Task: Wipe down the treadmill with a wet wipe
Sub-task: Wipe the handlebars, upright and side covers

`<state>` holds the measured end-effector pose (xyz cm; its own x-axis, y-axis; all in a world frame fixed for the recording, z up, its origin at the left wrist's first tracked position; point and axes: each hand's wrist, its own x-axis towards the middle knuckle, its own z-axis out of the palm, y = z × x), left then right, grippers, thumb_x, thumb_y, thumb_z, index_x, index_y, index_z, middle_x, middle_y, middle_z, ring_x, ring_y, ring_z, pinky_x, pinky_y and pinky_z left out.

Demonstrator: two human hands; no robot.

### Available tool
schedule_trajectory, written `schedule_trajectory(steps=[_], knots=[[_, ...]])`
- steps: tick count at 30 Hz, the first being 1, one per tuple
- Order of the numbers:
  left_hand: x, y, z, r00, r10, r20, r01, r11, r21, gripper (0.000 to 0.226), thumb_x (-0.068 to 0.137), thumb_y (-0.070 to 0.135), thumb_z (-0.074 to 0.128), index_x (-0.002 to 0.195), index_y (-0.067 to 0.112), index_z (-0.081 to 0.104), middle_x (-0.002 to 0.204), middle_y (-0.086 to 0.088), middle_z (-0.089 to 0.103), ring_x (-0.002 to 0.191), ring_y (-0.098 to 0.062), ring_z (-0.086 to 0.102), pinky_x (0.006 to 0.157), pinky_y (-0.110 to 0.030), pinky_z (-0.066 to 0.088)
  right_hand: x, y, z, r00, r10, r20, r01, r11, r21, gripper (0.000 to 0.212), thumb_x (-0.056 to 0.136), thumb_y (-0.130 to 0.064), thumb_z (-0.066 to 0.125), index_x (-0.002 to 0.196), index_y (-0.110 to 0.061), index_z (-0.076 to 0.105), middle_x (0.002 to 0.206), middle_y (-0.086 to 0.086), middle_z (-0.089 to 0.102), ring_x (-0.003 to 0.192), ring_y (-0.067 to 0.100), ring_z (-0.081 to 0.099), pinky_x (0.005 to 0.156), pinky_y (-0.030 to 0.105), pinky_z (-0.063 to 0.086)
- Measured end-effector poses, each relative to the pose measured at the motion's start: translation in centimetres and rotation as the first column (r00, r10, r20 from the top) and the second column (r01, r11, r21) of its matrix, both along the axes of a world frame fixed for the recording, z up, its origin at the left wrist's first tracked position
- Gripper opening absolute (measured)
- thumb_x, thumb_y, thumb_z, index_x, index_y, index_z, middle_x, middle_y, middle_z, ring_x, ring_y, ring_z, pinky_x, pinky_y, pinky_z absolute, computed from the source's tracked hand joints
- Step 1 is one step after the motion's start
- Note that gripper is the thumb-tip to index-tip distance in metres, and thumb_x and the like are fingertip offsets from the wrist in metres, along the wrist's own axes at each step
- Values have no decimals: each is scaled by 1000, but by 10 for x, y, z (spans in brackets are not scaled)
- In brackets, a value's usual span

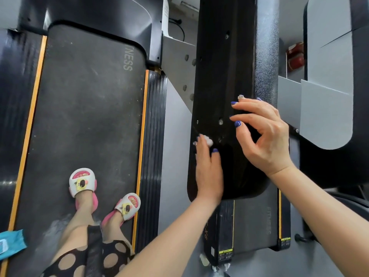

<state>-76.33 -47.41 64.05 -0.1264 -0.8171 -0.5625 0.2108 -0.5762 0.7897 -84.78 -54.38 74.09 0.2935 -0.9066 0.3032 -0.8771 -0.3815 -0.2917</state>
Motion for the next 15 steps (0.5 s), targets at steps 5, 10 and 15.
schedule_trajectory(steps=[5, 10, 15], knots=[[-3, 40, 34, 998, -66, 22, 69, 889, -452, 64, 105, 47, 29, 159, 23, 4, 169, 11, -3, 155, -6, -7, 125, -28, -5, -1, 1, 1, 999, -13, 39, 12, 1000, 17, 22, 93, -11, 57, 93, -5, 78, 120, 7, 70, 123, 19, 61, 109, 50, 43], [3, 41, 21, 995, -97, 23, 97, 892, -442, 63, 104, 42, 28, 158, 25, 2, 168, 16, -4, 155, -6, -5, 127, -35, -1, 0, 0, 4, 991, -94, 92, 90, 995, 45, 29, 95, -18, 54, 112, -3, 72, 142, 14, 56, 140, 27, 47, 113, 53, 39], [1, 15, 34, 992, -114, 58, 127, 885, -448, 65, 103, 47, 24, 158, 25, 0, 168, 13, -7, 154, -3, -9, 127, -36, -4, -3, -5, 3, 988, -119, 101, 112, 991, 78, 36, 96, -17, 50, 124, -3, 67, 147, 12, 53, 143, 23, 43, 116, 48, 38]])
